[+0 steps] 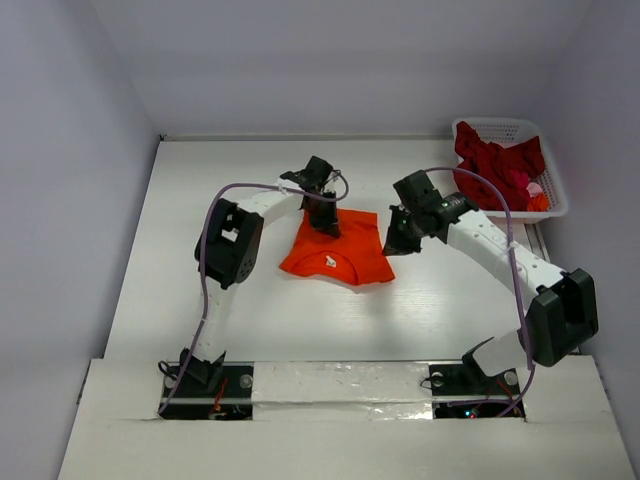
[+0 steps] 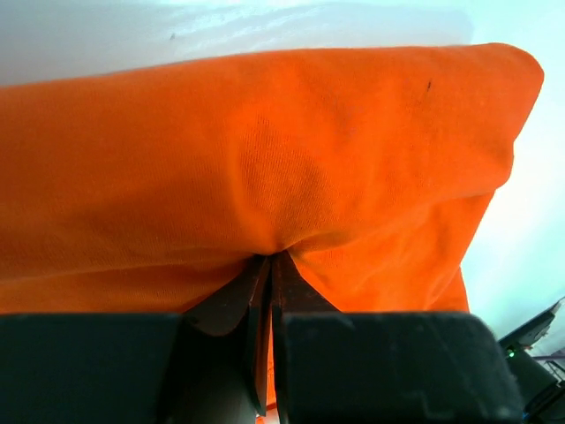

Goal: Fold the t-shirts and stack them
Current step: Smooth out wrinkles on the folded tshirt

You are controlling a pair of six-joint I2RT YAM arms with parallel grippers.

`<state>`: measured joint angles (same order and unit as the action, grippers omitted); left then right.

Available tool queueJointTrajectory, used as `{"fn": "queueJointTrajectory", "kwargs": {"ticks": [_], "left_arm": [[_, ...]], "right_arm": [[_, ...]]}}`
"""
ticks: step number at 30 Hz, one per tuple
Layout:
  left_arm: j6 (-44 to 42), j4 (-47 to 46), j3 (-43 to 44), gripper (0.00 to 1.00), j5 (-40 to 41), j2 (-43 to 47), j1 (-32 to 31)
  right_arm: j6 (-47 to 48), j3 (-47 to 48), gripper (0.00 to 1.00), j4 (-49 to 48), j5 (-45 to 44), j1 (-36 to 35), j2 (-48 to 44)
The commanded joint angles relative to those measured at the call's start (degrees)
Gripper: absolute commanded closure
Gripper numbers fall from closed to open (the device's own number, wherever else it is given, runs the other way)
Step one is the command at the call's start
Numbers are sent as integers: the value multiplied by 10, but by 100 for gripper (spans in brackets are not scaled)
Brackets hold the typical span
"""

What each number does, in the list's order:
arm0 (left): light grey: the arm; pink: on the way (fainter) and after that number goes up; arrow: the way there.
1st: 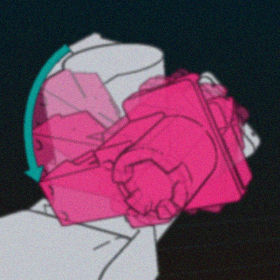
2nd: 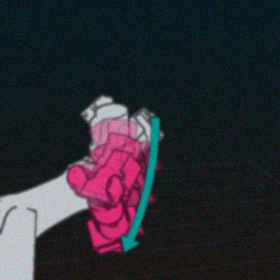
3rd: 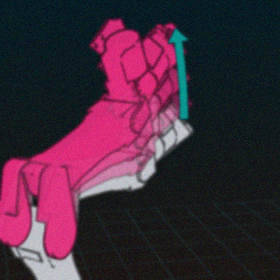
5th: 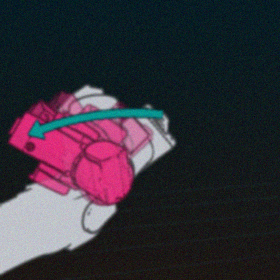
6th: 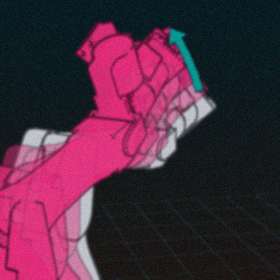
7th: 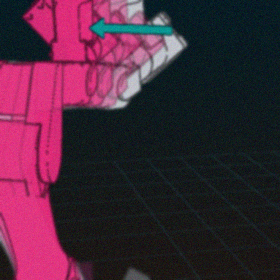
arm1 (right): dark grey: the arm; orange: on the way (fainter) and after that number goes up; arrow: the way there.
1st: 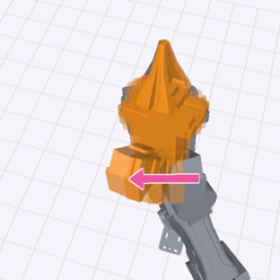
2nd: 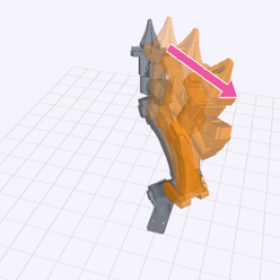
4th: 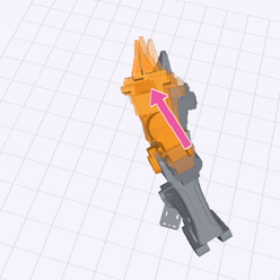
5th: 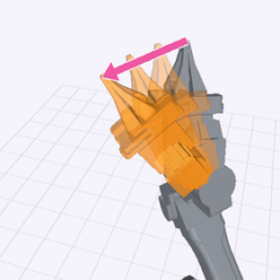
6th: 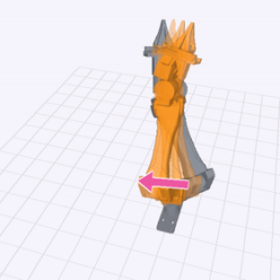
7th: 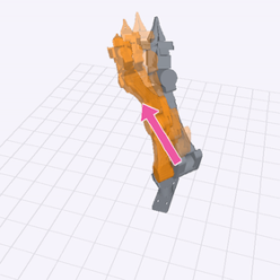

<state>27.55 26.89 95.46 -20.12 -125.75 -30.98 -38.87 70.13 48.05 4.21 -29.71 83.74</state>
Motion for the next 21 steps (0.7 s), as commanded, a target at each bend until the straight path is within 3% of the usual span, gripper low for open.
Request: {"fn": "queueJointTrajectory", "kwargs": {"ticks": [1, 21], "left_arm": [[6, 8, 17, 100, 14, -33, 2], [58, 10, 74, 100, 8, -114, 35]], "right_arm": [[-4, 12, 100, 13, -16, -3, -22], [-16, 12, 100, 3, -4, -3, -25]]}}
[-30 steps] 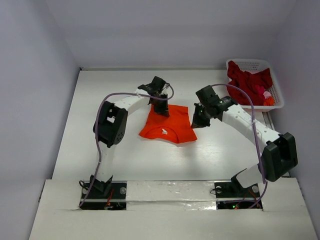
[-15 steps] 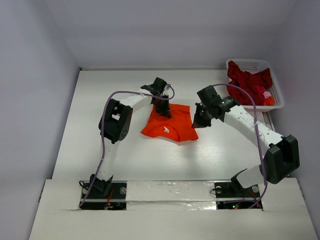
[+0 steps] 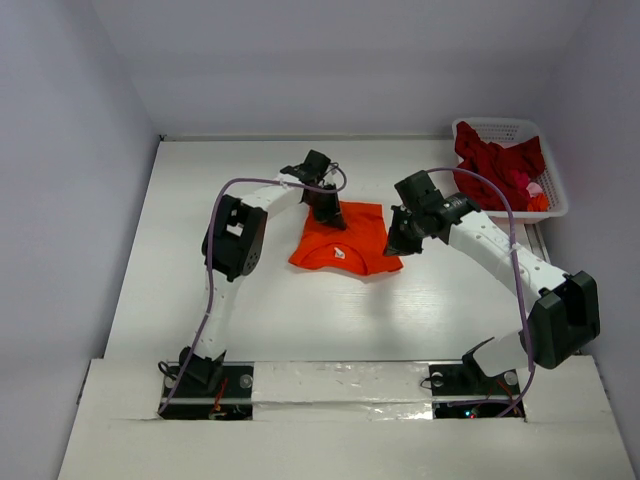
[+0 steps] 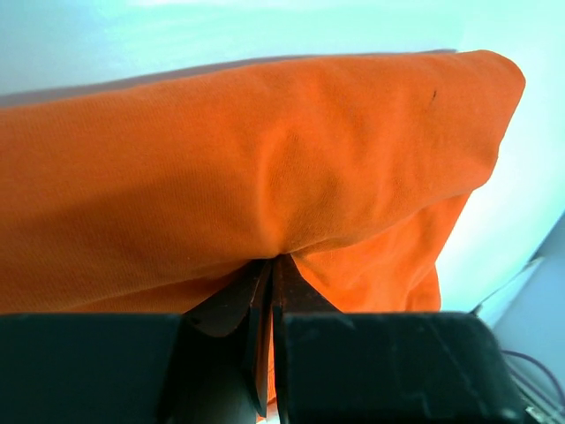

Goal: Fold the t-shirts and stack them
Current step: Smooth out wrinkles on the folded tshirt

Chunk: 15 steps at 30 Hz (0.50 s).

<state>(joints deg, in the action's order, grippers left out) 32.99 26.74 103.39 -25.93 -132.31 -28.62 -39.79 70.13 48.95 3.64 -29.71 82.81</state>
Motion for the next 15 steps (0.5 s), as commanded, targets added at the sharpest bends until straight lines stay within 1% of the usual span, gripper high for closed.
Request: {"fn": "queueJointTrajectory", "kwargs": {"ticks": [1, 7, 15], "left_arm": [[8, 9, -6, 100, 68, -51, 18], [23, 2, -7, 100, 73, -56, 31], [15, 10, 8, 100, 81, -60, 49]], "right_arm": [[-7, 11, 100, -5, 1, -3, -17], [-8, 12, 100, -3, -2, -3, -18], [-6, 5, 100, -7, 0, -3, -14]]}}
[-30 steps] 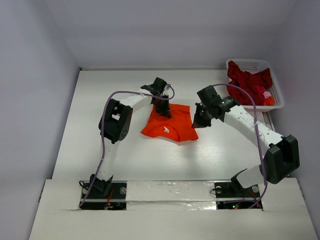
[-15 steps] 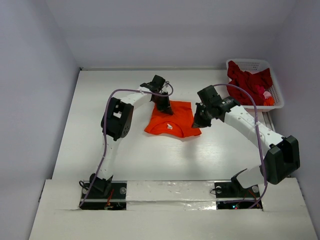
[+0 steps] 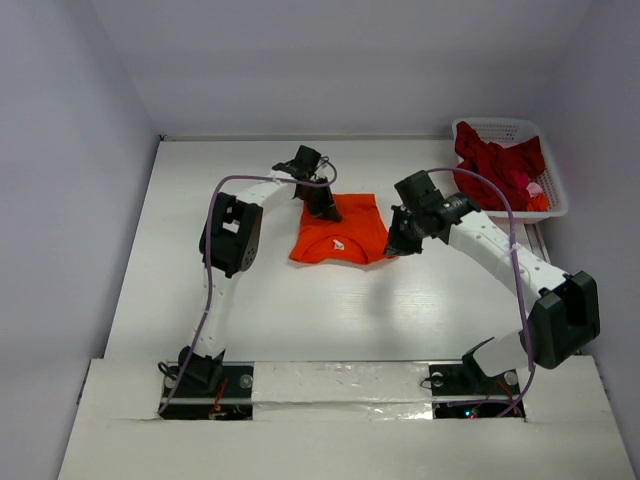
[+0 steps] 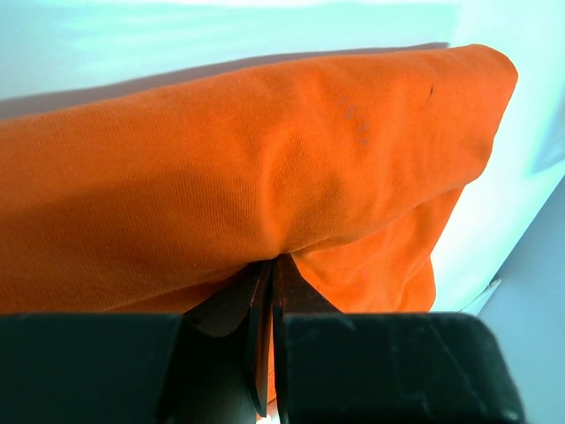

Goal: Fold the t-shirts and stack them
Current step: Smooth out wrinkles on the folded tshirt

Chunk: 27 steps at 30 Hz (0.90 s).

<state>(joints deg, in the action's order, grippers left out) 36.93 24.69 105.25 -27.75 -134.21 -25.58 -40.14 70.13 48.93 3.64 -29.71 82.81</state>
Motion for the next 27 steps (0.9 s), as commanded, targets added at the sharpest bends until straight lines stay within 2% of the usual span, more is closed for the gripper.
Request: {"fn": "queueJointTrajectory", "kwargs": {"ticks": [1, 14, 17, 18, 20, 21, 24, 27], "left_arm": [[-23, 29, -14, 100, 99, -40, 24], [-26, 13, -45, 99, 101, -13, 29], [-29, 13, -47, 82, 101, -7, 29], [-30, 14, -49, 74, 101, -4, 29], [-31, 15, -52, 65, 98, 4, 29], [-30, 15, -59, 57, 98, 10, 29], [-27, 15, -77, 44, 96, 39, 29], [-24, 16, -91, 37, 87, 74, 29]], "right_arm": [[-2, 5, 100, -8, 1, -3, -12], [3, -1, 100, -19, 0, -3, -1], [4, -4, 100, -23, -1, -3, 3], [4, -5, 100, -24, -2, -3, 4], [4, -10, 100, -27, -2, -3, 5], [4, -13, 100, -29, -3, -3, 5], [4, -21, 100, -32, -5, -3, 8], [4, -30, 100, -39, -6, -3, 11]]}}
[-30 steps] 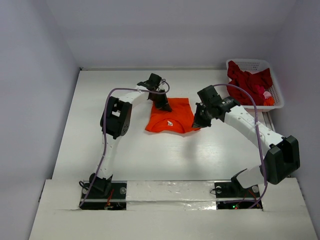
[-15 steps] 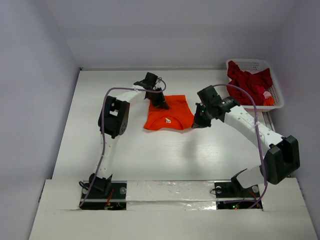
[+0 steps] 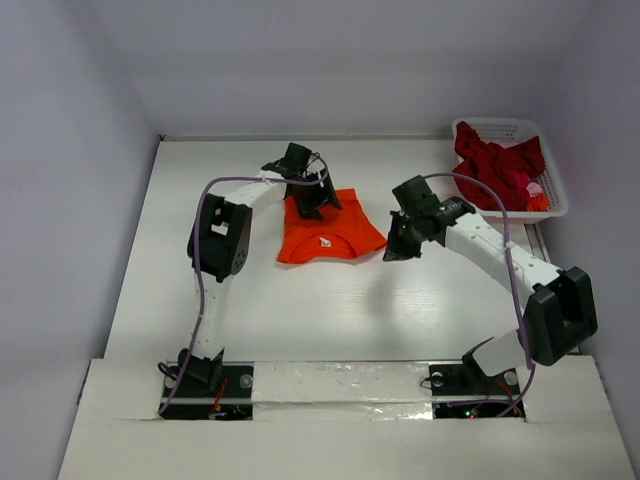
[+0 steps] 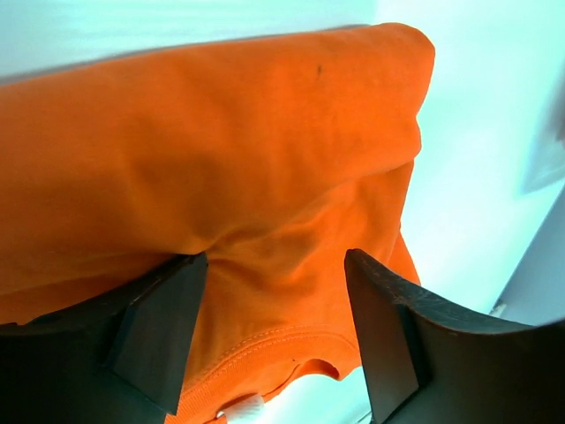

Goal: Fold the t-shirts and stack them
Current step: Smooth out wrinkles on the folded tshirt

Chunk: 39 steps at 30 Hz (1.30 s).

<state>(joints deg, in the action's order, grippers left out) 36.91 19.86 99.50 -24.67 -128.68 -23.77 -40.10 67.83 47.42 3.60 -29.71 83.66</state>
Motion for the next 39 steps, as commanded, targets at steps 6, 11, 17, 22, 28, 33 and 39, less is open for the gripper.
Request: {"fn": "queueJointTrajectory", "kwargs": {"ticks": [6, 11, 17, 22, 28, 33, 39], "left_arm": [[-25, 68, -36, 35, 35, 98, 11], [-42, 59, -23, 35, 24, 167, 11], [-80, 65, 14, 34, 35, 237, 11], [-80, 85, -56, 34, 184, 357, 11], [-70, 81, -202, 7, 434, 527, 83], [-101, 21, -355, 5, 453, 592, 132], [-102, -93, -440, 5, 457, 593, 164]], "right_arm": [[7, -10, 100, -38, 0, -3, 12], [8, -3, 100, -51, -6, -3, 3], [14, 20, 59, -53, -49, -3, -16], [38, 63, 26, -43, -64, -3, -17], [65, 117, 4, -24, -218, -3, -26], [77, 36, 0, -119, -292, 27, -70], [99, -59, 0, -256, -414, 49, -155]]}}
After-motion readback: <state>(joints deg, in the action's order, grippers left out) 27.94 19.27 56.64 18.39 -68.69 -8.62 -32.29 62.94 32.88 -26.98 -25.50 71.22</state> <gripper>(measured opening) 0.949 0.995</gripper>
